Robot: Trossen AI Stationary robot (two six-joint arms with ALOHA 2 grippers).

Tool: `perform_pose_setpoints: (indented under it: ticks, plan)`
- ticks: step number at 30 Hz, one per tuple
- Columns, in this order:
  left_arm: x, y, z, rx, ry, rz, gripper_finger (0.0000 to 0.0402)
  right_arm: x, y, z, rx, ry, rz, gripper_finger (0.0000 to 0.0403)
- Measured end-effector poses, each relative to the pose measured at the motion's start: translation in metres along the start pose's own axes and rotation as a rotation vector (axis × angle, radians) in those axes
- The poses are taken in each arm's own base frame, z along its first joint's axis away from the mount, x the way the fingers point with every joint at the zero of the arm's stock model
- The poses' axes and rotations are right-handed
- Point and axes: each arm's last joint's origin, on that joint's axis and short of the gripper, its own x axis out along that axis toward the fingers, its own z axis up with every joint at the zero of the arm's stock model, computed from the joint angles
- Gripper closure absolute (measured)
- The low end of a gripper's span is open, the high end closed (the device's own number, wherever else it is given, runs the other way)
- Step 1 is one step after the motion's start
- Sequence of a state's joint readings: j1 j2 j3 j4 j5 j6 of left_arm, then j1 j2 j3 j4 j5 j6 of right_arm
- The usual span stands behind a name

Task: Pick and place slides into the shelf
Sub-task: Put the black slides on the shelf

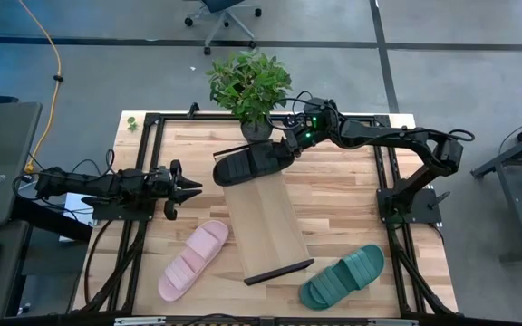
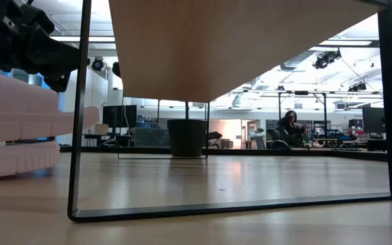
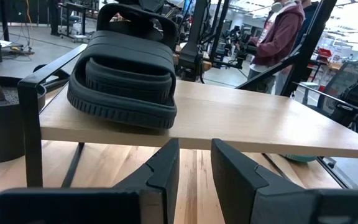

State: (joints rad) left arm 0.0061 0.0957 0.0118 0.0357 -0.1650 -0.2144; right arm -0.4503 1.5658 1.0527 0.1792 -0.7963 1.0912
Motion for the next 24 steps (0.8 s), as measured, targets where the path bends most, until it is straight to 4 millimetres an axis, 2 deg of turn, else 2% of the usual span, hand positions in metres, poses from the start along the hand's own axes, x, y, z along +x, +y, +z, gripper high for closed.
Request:
perform_pose_setpoints:
  ticks: [15, 24]
  plan:
    - [0.0000, 0.0000, 0.0000, 0.000, 0.000, 0.000, 0.0318, -0.0001, 0.0007, 0.0003, -0.005, 0.000, 0.009, 0.0333]
    - [0.0000, 0.0000, 0.0000, 0.000, 0.000, 0.000, 0.0318, -0.0001, 0.0015, 0.0010, -0.009, -0.011, 0.013, 0.0328]
